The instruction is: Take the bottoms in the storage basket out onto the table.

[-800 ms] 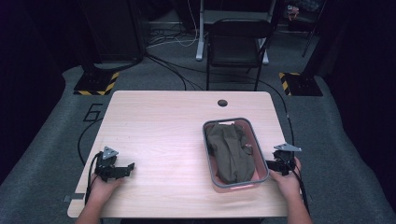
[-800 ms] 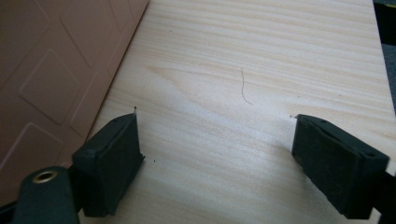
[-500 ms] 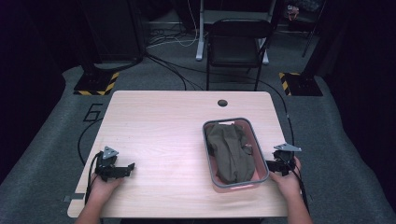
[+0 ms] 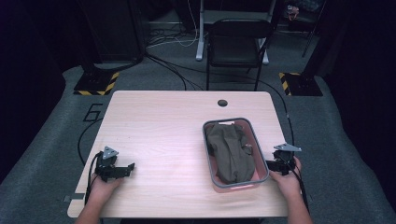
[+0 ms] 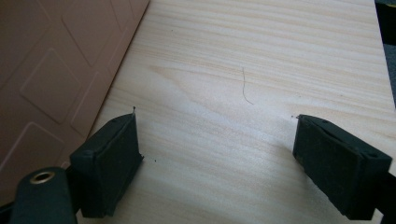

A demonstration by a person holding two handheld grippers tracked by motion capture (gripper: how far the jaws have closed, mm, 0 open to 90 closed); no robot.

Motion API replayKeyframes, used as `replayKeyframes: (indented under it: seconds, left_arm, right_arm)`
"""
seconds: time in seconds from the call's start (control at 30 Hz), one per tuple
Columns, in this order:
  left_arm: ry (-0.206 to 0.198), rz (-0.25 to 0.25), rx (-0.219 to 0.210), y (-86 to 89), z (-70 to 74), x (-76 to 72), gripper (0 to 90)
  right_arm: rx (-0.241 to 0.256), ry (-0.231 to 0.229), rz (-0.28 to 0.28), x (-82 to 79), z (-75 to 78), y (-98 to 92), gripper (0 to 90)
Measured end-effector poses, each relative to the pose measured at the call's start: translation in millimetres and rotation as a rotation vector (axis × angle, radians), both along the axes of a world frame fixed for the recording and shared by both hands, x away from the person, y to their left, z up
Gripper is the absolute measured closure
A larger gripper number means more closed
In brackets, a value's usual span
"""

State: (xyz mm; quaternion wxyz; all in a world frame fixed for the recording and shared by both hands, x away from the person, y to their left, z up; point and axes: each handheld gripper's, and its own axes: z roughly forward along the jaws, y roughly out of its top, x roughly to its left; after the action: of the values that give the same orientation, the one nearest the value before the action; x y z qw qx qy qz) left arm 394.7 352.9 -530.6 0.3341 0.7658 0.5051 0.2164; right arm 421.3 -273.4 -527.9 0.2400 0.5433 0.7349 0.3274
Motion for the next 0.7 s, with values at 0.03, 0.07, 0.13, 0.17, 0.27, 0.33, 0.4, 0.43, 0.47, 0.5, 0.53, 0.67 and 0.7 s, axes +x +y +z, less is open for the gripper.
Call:
replayKeyframes:
  seconds: [0.03,0.07,0.13,0.17,0.27,0.33,0.4,0.43,0.47,0.5,0.53,0.67,0.7]
  left_arm:
    - [0.001,0.001,-0.001,-0.1,0.0,-0.1,6.3]
    - [0.001,0.002,-0.002,-0.2,0.0,-0.1,6.3]
    - [0.001,0.001,-0.001,-0.1,0.0,-0.1,6.3]
    - [0.001,0.001,-0.001,-0.1,0.0,-0.1,6.3]
    - [0.005,-0.003,-0.002,0.2,0.3,-0.2,6.3]
    - [0.001,0.002,0.000,-0.1,0.0,-0.1,6.3]
    - [0.001,0.001,-0.001,-0.1,0.0,-0.1,6.3]
    - [0.001,0.001,-0.001,-0.1,0.0,-0.1,6.3]
    - [0.003,-0.001,-0.001,0.1,0.1,-0.1,6.3]
    - [0.003,-0.001,-0.001,0.1,0.1,-0.1,6.3]
    - [0.006,-0.003,-0.001,0.2,0.3,-0.1,6.3]
    - [0.004,-0.004,-0.002,0.3,0.3,0.0,6.3]
    - [0.004,-0.004,-0.002,0.3,0.3,0.0,6.3]
  right_arm:
    - [0.000,0.000,0.000,0.0,0.0,0.0,13.9]
    - [0.002,-0.001,0.001,0.0,0.0,-0.1,14.9]
    - [0.006,-0.001,0.004,0.2,0.2,0.1,15.9]
    - [0.006,-0.001,0.004,0.2,0.2,0.1,15.9]
    - [0.011,-0.005,0.003,0.0,1.5,0.3,25.7]
    - [0.011,-0.004,0.005,0.3,3.0,-0.4,30.1]
    - [0.008,0.004,0.001,0.4,3.9,-0.9,34.6]
    - [0.031,0.015,-0.016,0.3,6.1,-1.9,39.6]
    - [0.050,0.026,-0.023,0.5,7.1,-2.3,39.7]
    - [0.050,0.026,-0.023,0.5,7.1,-2.3,39.7]
    - [0.050,0.030,-0.025,0.4,9.0,-4.7,39.7]
    - [0.048,0.026,-0.052,-2.5,16.5,-6.2,41.2]
    - [0.048,0.026,-0.052,-2.5,16.5,-6.2,41.2]
